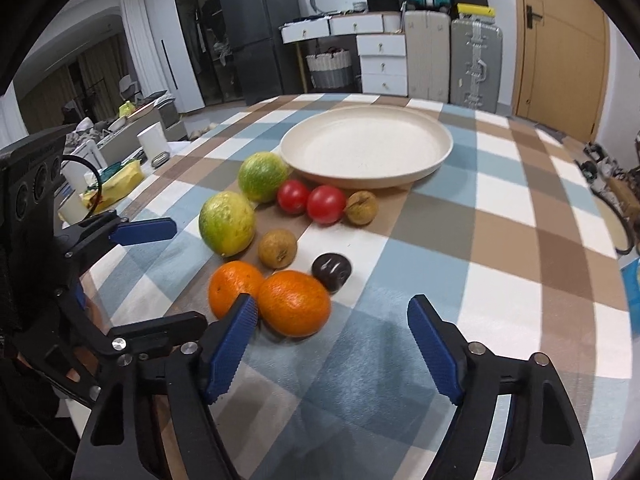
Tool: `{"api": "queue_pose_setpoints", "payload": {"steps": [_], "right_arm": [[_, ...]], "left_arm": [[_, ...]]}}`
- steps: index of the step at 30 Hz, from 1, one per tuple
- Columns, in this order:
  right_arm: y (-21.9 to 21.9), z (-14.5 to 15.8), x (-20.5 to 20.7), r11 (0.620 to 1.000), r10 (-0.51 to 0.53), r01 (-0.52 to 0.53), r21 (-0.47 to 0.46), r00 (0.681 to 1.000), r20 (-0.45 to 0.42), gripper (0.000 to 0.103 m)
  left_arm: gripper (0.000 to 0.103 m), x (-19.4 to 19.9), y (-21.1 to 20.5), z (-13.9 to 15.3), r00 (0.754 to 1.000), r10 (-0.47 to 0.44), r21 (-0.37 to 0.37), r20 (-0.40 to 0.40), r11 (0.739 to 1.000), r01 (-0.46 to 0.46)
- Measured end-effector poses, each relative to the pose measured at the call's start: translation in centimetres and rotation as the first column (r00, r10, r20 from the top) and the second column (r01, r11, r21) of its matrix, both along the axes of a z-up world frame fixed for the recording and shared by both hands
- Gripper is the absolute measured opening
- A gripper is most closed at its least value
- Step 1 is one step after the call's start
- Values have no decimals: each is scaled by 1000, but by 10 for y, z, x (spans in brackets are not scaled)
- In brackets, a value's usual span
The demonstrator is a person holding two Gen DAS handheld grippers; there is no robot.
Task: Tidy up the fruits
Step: 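Reach the left tool to an orange and close its fingers on it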
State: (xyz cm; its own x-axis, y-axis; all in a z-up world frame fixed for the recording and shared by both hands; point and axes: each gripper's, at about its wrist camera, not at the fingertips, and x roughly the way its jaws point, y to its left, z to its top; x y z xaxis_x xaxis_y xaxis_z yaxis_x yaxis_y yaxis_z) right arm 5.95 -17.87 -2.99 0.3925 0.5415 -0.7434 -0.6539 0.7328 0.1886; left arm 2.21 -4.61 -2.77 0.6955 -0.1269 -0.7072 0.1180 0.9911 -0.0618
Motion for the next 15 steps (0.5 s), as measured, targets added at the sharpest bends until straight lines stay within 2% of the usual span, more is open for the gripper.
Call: {"api": "queue_pose_setpoints", "payload": {"steps": [3,7,10,15], "right_arm": [[3,-6,3,1000,13,-12,17,998,-56,71],[3,-7,4,998,22,-17,55,996,-85,68],[2,-8,6,998,21,-16,58,996,-89,68],[1,-10,8,996,35,-25,87,992,-118,56]], "left_arm": [[102,0,0,0,1000,-14,-10,-10,1000,14],[102,0,-2,-1,1000,-7,32,-14,999,7],[102,-1,1,-1,1000,-17,16,-18,1000,17],[102,-1,4,-1,999,-25,1,-28,1000,25]]}}
